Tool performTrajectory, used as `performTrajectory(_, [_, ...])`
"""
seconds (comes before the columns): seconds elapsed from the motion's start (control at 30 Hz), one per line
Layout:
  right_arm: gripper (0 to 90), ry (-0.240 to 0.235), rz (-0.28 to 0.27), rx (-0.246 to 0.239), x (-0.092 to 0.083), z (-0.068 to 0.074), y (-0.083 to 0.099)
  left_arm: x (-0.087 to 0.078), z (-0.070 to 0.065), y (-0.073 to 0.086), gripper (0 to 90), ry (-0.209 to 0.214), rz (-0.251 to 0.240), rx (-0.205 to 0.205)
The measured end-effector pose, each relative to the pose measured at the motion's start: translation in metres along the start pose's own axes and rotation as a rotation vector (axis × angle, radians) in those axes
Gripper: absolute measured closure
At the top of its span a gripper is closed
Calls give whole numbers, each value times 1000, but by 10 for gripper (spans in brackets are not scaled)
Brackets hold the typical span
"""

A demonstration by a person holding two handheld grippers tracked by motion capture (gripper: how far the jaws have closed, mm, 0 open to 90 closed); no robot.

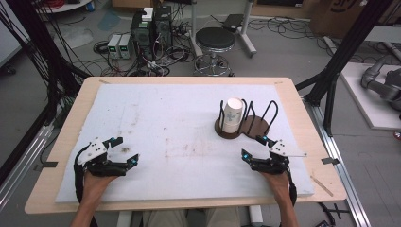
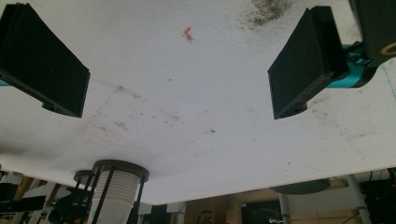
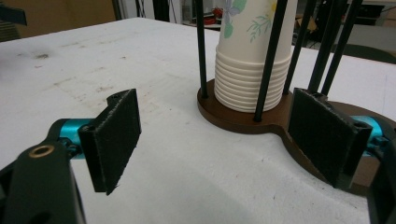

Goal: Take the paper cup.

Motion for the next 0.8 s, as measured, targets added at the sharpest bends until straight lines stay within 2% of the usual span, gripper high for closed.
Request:
performTrajectory(0.23, [180,-3,-3,13,-1,0,0,-1,0,0,53,0,-4,2])
performTrajectory(0.53, [180,1,-14,6,-1,0,0,0,-1,0,53,-9,-2,16])
performTrajectory(0.7, [179,-6,-28,14,-3,-1,-1,0,-1,0,53,-9,-1,13])
performTrajectory(0.8, [179,-28,-31,22,-3,-1,-1,1,-1,0,53,-9,7,11])
Point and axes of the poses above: each handheld gripper's, and its own axes: x roughly forward along the jaws, y roughly out of its underside, z roughly to its left, the point moved 7 cm from there along x, roughly forward along the jaws, and after that the axes turned 3 degrees about -x, right-handed, at the moved point
